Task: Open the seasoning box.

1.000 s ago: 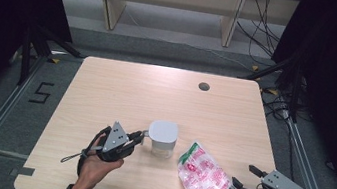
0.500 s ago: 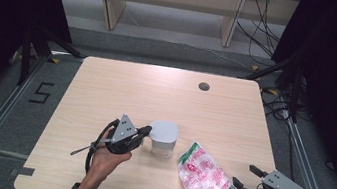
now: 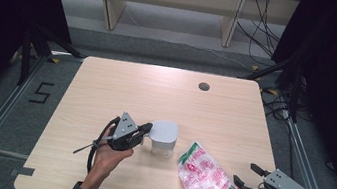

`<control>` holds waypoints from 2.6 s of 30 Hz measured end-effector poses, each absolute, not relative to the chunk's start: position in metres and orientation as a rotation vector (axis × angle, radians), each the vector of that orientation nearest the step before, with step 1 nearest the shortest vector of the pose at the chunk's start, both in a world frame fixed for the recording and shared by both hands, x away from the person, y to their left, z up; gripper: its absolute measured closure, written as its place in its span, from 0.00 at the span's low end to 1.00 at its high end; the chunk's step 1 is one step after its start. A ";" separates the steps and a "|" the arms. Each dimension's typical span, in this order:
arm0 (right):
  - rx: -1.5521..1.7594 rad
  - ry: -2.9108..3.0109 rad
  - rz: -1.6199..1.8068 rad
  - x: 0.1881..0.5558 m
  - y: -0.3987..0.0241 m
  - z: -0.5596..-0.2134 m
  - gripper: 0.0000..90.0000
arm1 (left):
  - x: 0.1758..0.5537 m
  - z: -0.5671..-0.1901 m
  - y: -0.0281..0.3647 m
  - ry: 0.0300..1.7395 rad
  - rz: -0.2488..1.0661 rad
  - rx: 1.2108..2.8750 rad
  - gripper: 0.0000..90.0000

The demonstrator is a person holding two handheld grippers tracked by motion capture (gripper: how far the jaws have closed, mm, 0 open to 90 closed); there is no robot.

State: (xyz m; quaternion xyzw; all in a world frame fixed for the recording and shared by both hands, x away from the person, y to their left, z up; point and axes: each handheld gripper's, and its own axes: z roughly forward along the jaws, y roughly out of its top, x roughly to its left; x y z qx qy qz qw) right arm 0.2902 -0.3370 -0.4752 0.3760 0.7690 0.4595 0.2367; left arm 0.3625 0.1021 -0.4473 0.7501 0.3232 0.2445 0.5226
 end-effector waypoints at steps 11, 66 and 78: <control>0.953 2.038 1.347 0.296 -0.303 -0.449 0.28 | 0.365 -0.450 0.108 0.798 0.568 1.777 0.98; 0.589 2.349 1.378 0.371 -0.150 -0.424 1.00 | 0.359 -0.437 0.126 0.791 0.554 1.753 0.60; 0.547 2.349 1.398 0.371 -0.136 -0.417 0.99 | 0.345 -0.457 0.138 0.857 0.512 1.823 0.34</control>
